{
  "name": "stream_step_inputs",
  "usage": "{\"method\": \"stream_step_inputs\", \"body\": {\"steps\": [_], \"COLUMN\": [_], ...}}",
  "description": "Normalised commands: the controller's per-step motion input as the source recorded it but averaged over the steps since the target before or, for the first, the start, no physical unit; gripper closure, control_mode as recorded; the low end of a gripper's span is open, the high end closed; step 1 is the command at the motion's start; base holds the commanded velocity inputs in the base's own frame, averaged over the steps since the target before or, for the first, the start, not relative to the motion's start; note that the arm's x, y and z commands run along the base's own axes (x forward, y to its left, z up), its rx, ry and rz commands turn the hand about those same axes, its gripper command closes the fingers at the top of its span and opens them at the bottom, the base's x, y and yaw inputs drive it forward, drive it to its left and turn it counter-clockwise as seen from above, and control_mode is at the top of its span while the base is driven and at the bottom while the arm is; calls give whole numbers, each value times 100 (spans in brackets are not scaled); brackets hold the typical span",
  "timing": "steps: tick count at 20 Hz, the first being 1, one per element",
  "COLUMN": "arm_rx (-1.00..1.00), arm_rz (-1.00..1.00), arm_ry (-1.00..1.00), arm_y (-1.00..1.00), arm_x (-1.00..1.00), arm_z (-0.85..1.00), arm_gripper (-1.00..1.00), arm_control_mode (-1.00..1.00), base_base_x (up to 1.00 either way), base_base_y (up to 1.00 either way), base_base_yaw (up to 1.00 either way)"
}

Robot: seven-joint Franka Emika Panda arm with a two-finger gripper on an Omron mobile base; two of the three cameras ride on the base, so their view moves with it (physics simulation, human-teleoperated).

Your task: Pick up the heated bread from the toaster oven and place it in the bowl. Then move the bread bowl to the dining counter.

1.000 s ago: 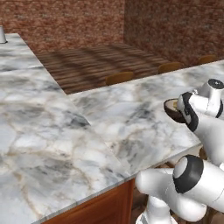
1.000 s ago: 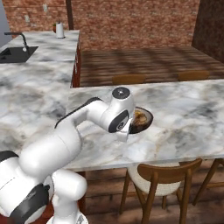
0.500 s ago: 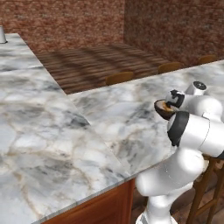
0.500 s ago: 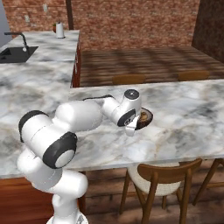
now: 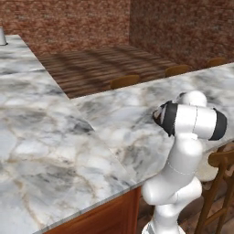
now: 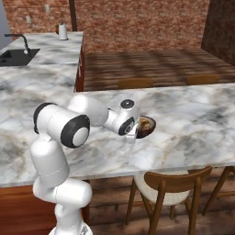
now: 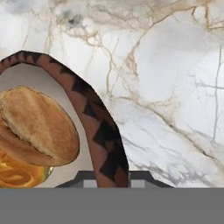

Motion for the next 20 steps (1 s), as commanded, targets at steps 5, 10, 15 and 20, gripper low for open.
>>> {"method": "stream_step_inputs", "body": {"steps": [5, 10, 15, 20], "arm_rx": [0, 0, -4, -11], "arm_rz": [-4, -4, -6, -1], "arm_ry": [0, 0, -3, -15], "arm_y": [10, 20, 43, 64], "arm_x": [6, 4, -31, -77], "arm_z": [-4, 9, 79, 100], "arm_gripper": [100, -100, -100, -100], "arm_control_mode": [-100, -100, -100, -100], "base_base_x": [0, 0, 0, 0], "base_base_y": [0, 0, 0, 0], "base_base_yaw": [0, 0, 0, 0]}}
